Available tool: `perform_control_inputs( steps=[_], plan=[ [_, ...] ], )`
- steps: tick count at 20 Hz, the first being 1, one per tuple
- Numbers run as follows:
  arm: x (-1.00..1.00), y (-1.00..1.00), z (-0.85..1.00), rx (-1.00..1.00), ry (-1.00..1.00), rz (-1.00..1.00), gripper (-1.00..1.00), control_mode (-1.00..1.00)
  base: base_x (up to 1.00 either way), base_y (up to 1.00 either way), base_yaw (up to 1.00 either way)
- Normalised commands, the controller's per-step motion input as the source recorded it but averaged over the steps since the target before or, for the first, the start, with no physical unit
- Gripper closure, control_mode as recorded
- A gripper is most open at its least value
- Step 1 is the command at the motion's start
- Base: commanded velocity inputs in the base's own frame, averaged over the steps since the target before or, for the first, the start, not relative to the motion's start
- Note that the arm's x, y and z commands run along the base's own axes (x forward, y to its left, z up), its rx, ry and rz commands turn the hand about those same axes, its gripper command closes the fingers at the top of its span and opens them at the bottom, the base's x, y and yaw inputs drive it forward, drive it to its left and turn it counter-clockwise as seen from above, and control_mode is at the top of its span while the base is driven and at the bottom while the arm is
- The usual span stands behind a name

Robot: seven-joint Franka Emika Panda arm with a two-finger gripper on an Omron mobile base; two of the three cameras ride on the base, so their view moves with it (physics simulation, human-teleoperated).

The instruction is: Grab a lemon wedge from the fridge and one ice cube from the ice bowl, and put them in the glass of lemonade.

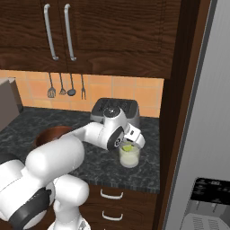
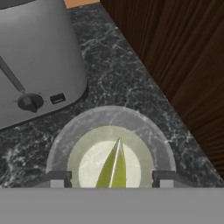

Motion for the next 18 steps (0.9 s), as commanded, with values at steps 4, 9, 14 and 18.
perform_control_inputs(
  steps=[4,9,14,18],
  plan=[
    [0.0,0.0,0.08,0.0,0.0,0.0,-1.0,-1.0,0.0,0.0,0.0],
    [-0.01,0.0,0.21,0.0,0.0,0.0,-1.0,-1.0,0.0,0.0,0.0],
    [-0.29,0.0,0.13,0.01,-0.02,0.0,-1.0,-1.0,0.0,0.0,0.0],
    [-0.44,0.0,0.11,0.02,-0.07,0.0,-1.0,-1.0,0.0,0.0,0.0]
  ],
)
